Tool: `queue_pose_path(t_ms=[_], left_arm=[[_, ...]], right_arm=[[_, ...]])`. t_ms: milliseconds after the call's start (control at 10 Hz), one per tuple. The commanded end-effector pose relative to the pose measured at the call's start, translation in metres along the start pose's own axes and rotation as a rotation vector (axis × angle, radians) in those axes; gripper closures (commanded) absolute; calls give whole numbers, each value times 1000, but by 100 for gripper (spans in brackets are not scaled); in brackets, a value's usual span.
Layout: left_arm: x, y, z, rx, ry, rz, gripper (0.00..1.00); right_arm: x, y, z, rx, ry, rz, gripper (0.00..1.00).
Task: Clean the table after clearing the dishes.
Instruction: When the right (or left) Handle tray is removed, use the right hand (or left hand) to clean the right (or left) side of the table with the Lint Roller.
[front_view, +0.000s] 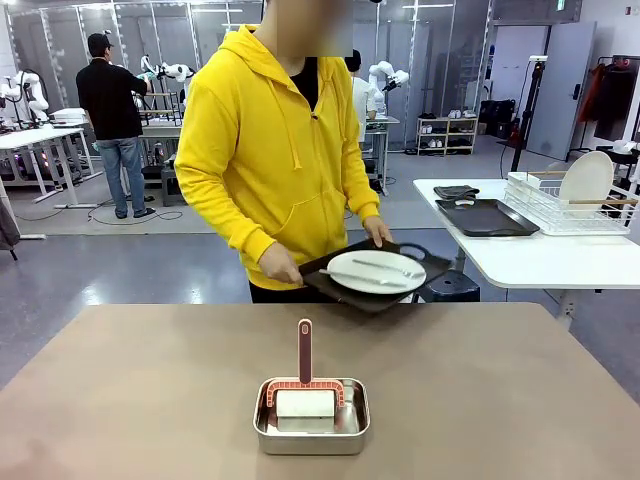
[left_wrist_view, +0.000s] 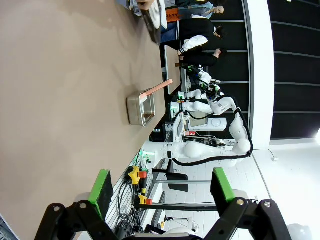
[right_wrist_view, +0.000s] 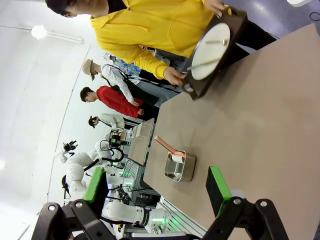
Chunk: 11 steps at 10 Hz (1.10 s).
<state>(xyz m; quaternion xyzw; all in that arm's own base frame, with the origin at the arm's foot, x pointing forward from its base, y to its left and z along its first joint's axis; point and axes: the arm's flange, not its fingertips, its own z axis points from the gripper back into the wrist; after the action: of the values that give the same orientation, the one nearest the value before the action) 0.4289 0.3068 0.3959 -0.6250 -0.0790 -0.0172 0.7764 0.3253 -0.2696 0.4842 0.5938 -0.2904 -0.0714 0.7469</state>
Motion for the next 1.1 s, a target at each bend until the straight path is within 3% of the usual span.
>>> queue_pose_path(t_ms=[0, 200, 300, 500, 700, 800, 1000], left_arm=[[-3, 0, 2, 2, -3, -8, 0], [-3, 0, 2, 2, -3, -8, 0], [-3, 0, 2, 2, -3, -8, 0], [-3, 0, 2, 2, -3, -8, 0], [-3, 0, 2, 2, -3, -8, 0], [-3, 0, 2, 2, -3, -8, 0], [-3, 0, 2, 2, -3, -8, 0]], right_arm=[[-2, 3, 1, 6, -2, 4, 0], [0, 0, 0, 0, 0, 0, 0], [11, 22, -28, -79, 40, 46, 0], [32, 61, -121, -294, 239, 118, 0], [36, 73, -229, -443, 484, 174, 0], [25, 74, -286, -510, 580, 212, 0], [-7, 74, -360, -584, 750, 340, 0]])
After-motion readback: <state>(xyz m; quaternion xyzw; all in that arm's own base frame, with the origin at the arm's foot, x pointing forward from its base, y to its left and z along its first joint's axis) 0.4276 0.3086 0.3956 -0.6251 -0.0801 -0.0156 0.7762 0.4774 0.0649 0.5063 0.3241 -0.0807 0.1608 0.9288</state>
